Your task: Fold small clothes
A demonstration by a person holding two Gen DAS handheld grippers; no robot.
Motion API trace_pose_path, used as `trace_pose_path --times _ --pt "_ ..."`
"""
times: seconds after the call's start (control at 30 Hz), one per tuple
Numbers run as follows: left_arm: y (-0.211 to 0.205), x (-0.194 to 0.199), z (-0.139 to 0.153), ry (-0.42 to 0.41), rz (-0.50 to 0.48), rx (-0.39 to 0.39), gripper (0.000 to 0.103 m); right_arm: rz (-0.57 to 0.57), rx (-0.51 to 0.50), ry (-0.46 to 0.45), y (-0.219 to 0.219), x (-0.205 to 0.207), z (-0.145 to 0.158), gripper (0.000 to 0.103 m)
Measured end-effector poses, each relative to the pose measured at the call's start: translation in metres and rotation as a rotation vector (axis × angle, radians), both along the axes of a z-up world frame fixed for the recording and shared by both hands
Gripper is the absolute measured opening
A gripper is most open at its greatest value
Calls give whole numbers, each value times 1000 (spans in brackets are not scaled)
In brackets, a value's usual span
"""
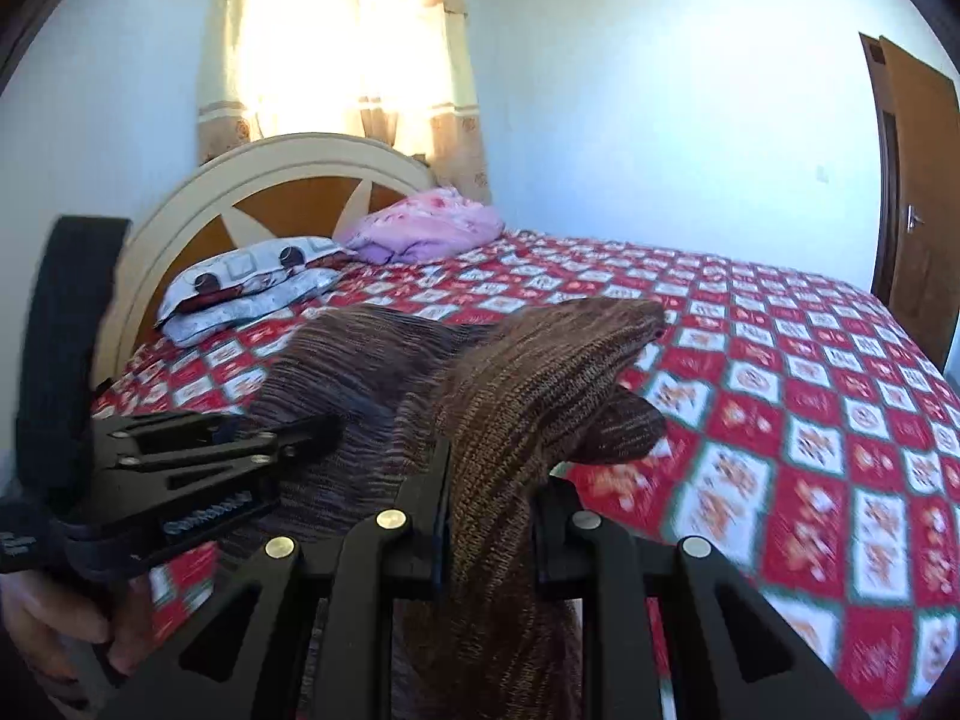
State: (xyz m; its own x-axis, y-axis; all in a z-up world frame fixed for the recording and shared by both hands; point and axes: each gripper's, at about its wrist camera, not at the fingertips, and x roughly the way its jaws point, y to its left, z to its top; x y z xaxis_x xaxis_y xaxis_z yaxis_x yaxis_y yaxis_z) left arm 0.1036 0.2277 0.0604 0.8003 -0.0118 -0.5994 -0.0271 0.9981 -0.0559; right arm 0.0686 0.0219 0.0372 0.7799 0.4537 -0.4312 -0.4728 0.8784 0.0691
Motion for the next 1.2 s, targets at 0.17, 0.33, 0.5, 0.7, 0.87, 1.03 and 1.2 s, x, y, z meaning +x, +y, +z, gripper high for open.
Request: trace_pose_path --times 0.17,0.33,0.5,0.7,0.87,1.03,1.2 --pt "4 55 -77 150 45 24 27 -54 -70 178 25 73 -80 21" --pt "32 66 -104 236 170 -62 90 -106 -48 301 13 98 -99 51" --pt "51 35 -97 223 177 -132 91 -131 57 345 -16 85 -92 52" --pt "33 -26 -84 145 197 -83 91 -146 41 209 -36 11 -62 32" --pt "11 -33 -98 187 185 -51 90 -59 -94 138 -10 -23 -62 8" --pt "-2 -42 -107 189 203 8 91 -43 -109 324 -5 -17 -107 8" --pt "-8 -50 -102 203 209 37 91 -62 -49 332 -17 -28 -104 9"
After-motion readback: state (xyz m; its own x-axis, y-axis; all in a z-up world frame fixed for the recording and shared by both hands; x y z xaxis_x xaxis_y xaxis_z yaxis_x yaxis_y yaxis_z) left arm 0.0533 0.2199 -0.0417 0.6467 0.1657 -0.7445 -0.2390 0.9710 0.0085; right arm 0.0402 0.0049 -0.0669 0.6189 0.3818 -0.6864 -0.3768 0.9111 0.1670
